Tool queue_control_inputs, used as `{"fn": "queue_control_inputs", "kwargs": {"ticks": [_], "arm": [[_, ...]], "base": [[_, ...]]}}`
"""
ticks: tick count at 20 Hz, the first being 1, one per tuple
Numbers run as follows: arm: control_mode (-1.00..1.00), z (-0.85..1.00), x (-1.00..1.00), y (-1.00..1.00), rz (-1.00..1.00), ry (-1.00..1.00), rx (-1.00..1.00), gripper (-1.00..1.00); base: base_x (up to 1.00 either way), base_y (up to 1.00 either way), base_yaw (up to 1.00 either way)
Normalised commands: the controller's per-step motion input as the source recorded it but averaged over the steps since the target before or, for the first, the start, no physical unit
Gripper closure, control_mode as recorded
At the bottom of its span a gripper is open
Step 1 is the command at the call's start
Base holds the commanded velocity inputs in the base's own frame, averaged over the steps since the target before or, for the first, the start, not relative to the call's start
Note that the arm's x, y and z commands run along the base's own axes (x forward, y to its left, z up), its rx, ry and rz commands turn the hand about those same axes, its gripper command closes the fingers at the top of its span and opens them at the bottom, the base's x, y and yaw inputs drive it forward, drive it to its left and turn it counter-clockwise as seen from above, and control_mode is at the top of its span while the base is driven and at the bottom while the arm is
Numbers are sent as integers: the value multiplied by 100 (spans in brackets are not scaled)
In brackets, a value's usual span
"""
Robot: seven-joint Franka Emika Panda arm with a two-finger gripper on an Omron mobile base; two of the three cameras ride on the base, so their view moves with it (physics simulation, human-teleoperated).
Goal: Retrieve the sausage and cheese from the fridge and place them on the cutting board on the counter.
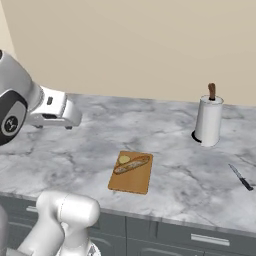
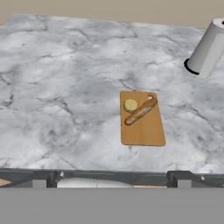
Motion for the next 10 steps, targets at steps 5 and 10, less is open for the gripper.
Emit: {"fn": "queue_control_inputs", "kwargs": {"ticks": [5,10], "arm": [[-100,-6,-16,5,0,-3,0,-100],[-100,-5,-37,19,0,-7,0,-100]], "base": [[0,0,0],[0,0,0]]}}
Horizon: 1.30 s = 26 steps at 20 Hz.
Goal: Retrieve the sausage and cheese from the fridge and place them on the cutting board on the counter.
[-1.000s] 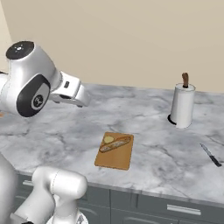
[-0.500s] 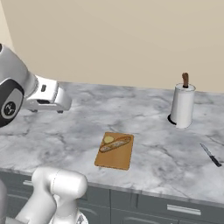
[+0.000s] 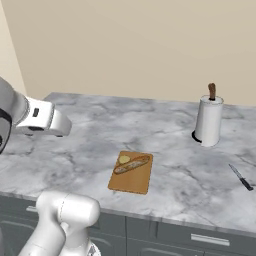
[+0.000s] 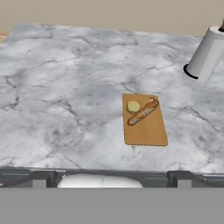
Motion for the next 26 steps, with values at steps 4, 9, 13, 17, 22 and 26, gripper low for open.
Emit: {"fn": "queue_control_inputs", "kwargs": {"ticks": [4,9,13,17,22,26], "arm": [[-100,0,-11,2,0,-7,0,-100],[-100,-2,9,2,0,5,0,-100],[100,0,3,0,0,1,0,-100],[100,0,0,0,0,0,0,-100],[100,0,0,0,0,0,0,-100],[100,0,0,0,0,0,0,-100]], "base": [[0,0,0],[0,0,0],[1,1,0],[-38,0,0],[-79,-3,-2],[-92,-4,-11]]}}
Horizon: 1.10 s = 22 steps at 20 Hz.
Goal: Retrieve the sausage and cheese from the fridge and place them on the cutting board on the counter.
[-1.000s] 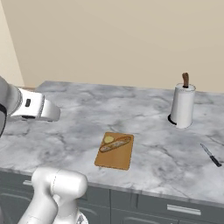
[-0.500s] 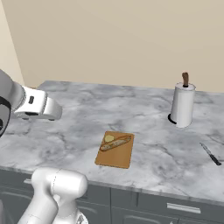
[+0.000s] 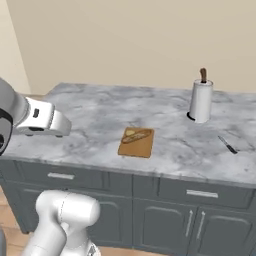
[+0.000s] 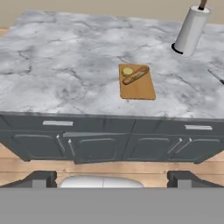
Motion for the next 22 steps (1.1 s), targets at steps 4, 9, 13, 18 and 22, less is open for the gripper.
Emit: {"fn": "queue_control_inputs", "kwargs": {"ticks": [4,9,13,18,22], "arm": [[100,0,0,0,0,0,0,-100],[100,0,0,0,0,0,0,-100],[100,0,0,0,0,0,0,-100],[100,0,0,0,0,0,0,-100],[100,0,0,0,0,0,0,-100]], "base": [[-50,-24,-26],[0,-46,-70],[0,-35,-89],[0,-47,-87],[1,-63,-82]]}}
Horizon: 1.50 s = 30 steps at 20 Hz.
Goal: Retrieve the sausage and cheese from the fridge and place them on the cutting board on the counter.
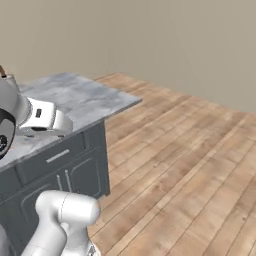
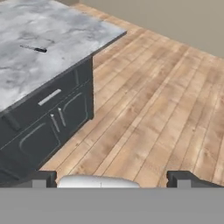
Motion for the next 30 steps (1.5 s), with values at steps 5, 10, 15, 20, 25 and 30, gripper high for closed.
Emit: {"fn": "queue_control_inputs", "kwargs": {"ticks": [5,10,15,20,25,30], "arm": [[100,0,0,0,0,0,0,-100],[100,0,0,0,0,0,0,-100],[100,0,0,0,0,0,0,-100],[100,0,0,0,0,0,0,-100],[100,0,0,0,0,0,0,-100],[100,0,0,0,0,0,0,-100]], "base": [[32,-60,-70],[94,7,-41],[100,57,-11],[100,14,-15],[100,1,-16],[100,3,-14]]}}
